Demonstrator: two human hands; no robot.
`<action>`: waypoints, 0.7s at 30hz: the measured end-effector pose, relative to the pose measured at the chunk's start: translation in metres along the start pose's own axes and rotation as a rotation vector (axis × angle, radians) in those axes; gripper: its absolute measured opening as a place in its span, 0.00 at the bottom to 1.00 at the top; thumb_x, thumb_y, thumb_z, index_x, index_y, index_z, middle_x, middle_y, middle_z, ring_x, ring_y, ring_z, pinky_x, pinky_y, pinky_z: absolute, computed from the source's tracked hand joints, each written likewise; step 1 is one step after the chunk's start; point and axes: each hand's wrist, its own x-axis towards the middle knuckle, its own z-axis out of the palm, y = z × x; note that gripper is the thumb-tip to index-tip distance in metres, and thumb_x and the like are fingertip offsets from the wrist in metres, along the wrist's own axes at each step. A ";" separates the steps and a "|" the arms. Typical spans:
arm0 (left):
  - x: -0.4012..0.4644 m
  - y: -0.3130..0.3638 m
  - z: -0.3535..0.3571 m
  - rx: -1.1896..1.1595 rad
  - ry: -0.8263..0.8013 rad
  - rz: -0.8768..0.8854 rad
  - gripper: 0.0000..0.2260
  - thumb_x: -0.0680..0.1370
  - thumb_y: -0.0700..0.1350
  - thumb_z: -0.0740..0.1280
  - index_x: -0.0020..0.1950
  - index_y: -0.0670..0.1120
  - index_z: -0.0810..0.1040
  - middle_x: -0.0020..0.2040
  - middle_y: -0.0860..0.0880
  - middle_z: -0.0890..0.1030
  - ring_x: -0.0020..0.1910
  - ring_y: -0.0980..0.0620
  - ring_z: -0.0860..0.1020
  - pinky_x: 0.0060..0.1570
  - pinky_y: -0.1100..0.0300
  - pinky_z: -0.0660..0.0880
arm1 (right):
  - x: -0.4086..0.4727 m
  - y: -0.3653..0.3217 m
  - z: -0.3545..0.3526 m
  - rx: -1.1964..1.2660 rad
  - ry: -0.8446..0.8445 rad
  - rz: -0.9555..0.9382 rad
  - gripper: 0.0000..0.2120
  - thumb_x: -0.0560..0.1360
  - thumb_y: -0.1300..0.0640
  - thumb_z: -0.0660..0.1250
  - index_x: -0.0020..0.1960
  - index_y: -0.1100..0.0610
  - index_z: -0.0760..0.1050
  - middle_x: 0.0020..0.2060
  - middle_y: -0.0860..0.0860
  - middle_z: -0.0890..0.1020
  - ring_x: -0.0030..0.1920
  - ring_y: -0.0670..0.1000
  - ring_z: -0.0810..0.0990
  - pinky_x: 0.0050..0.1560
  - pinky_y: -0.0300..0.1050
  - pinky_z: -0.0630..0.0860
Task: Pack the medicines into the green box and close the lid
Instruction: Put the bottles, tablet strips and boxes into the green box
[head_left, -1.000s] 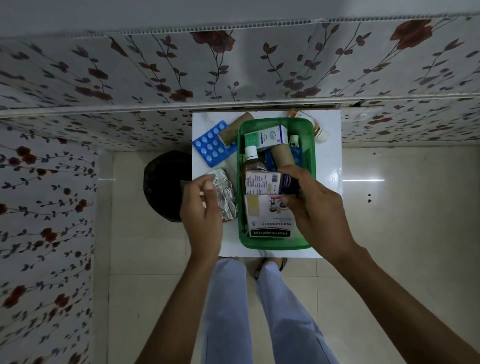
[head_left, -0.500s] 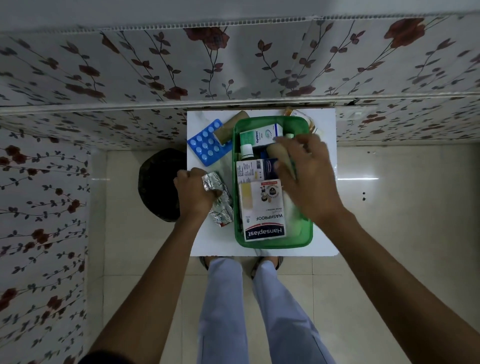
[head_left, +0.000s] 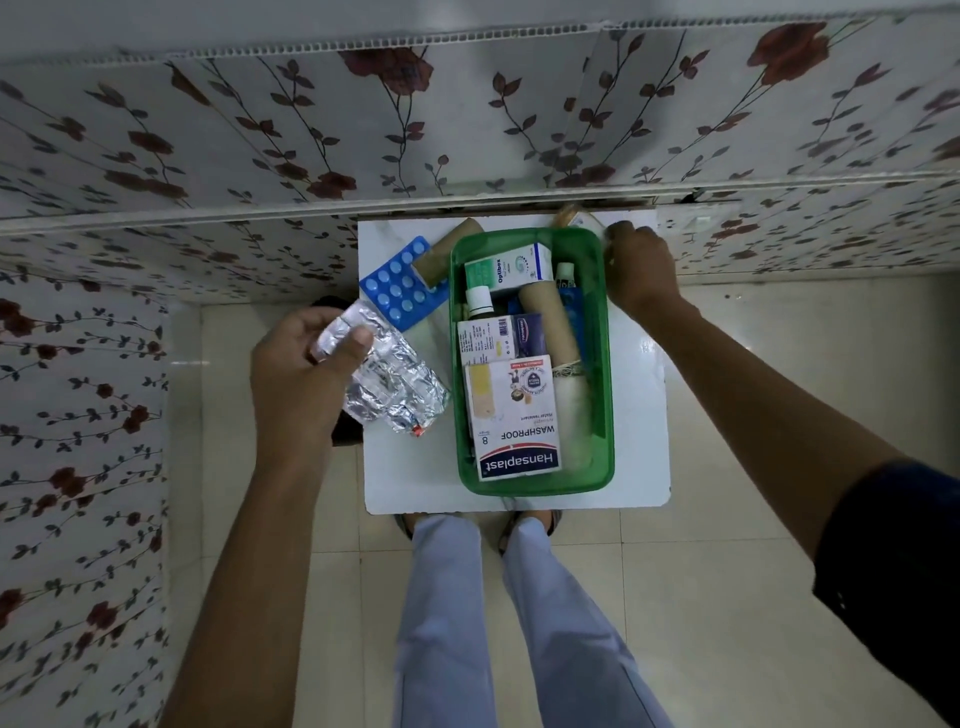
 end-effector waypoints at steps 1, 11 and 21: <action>-0.005 0.008 0.001 0.016 -0.035 0.016 0.07 0.71 0.42 0.71 0.42 0.53 0.77 0.39 0.52 0.81 0.35 0.55 0.79 0.38 0.58 0.76 | -0.001 0.002 -0.001 0.053 -0.022 0.039 0.16 0.75 0.61 0.61 0.60 0.66 0.69 0.55 0.67 0.76 0.54 0.66 0.75 0.50 0.55 0.73; -0.039 0.036 0.027 0.143 -0.128 0.197 0.08 0.71 0.49 0.70 0.48 0.51 0.77 0.39 0.47 0.81 0.35 0.46 0.78 0.38 0.52 0.76 | -0.098 -0.010 -0.048 0.719 0.166 0.266 0.11 0.72 0.56 0.65 0.53 0.56 0.71 0.48 0.54 0.80 0.45 0.51 0.79 0.37 0.38 0.71; -0.056 -0.003 0.078 0.658 -0.251 0.398 0.16 0.72 0.40 0.69 0.60 0.40 0.75 0.55 0.38 0.80 0.53 0.37 0.78 0.50 0.50 0.74 | -0.185 -0.031 -0.027 0.492 -0.015 0.167 0.20 0.72 0.49 0.68 0.59 0.54 0.66 0.44 0.49 0.82 0.39 0.50 0.80 0.35 0.39 0.74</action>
